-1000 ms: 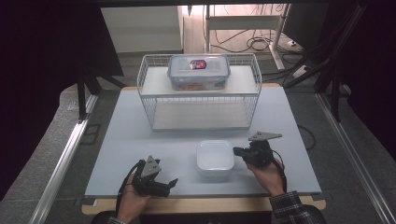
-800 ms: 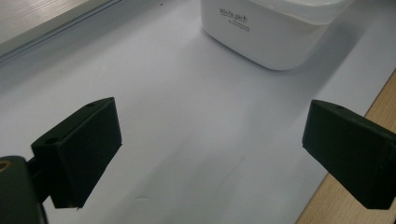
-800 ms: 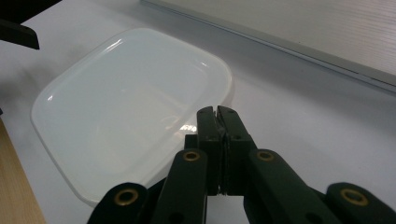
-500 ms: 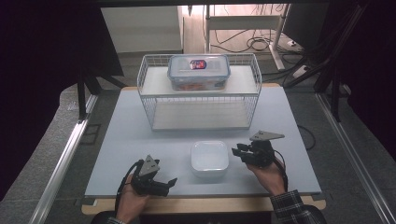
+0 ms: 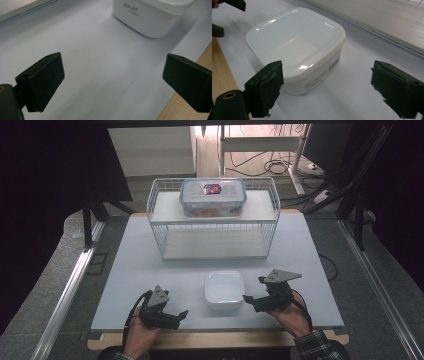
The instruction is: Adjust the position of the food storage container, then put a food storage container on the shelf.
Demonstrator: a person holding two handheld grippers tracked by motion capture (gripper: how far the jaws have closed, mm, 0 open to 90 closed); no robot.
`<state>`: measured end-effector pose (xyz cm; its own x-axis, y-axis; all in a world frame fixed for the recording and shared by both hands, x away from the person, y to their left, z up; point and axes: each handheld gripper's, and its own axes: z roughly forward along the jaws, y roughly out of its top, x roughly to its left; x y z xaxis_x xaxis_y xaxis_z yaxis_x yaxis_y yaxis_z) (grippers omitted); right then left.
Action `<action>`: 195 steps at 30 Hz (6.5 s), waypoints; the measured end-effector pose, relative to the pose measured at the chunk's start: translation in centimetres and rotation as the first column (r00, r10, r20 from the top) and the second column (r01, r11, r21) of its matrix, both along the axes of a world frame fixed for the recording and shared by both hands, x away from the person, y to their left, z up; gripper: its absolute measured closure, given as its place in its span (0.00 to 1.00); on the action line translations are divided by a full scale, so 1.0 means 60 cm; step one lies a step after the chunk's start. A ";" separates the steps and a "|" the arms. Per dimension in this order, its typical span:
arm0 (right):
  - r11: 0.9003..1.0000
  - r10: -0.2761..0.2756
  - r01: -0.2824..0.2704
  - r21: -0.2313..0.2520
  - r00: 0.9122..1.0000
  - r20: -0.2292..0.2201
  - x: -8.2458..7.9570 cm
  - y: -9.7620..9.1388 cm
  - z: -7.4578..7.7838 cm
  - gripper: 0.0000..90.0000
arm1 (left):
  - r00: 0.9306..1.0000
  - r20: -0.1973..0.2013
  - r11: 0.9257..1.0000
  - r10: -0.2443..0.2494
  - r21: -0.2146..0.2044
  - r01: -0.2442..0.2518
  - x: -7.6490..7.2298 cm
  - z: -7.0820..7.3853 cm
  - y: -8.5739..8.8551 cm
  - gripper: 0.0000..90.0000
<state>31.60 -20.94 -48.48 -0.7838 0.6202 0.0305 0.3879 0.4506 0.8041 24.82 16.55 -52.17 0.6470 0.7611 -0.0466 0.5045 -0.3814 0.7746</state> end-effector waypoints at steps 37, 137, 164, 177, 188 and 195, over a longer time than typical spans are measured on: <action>1.000 0.011 -0.012 -0.017 0.995 -0.103 0.027 0.036 0.019 0.26 | 0.992 -0.017 0.983 -0.122 -0.142 0.118 0.099 0.061 -0.093 0.24; 0.962 -0.034 0.030 0.270 0.999 0.010 0.080 0.062 0.227 0.87 | 0.993 0.114 0.935 0.036 -0.355 0.006 0.142 0.270 -0.031 0.86; 0.958 -0.041 0.013 0.288 0.995 0.093 0.127 0.088 0.341 0.87 | 0.980 0.183 0.938 0.079 -0.348 -0.010 0.190 0.381 -0.013 0.86; 0.956 -0.065 0.032 0.292 0.992 0.105 0.152 0.092 0.386 0.87 | 0.977 0.193 0.939 0.094 -0.345 -0.022 0.219 0.425 -0.017 0.85; 0.950 -0.083 0.055 0.307 0.993 0.081 0.190 0.092 0.397 0.86 | 0.979 0.183 0.938 0.091 -0.347 -0.022 0.252 0.439 -0.018 0.85; 0.944 -0.094 0.065 0.322 0.993 0.076 0.205 0.096 0.401 0.83 | 0.977 0.188 0.931 0.101 -0.363 -0.026 0.266 0.438 -0.020 0.77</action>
<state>43.91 -15.18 -24.43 -0.7410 0.6498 0.1691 0.3320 0.1357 0.9334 40.81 15.34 -25.89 0.6218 0.7580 -0.1972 0.3387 -0.0332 0.9403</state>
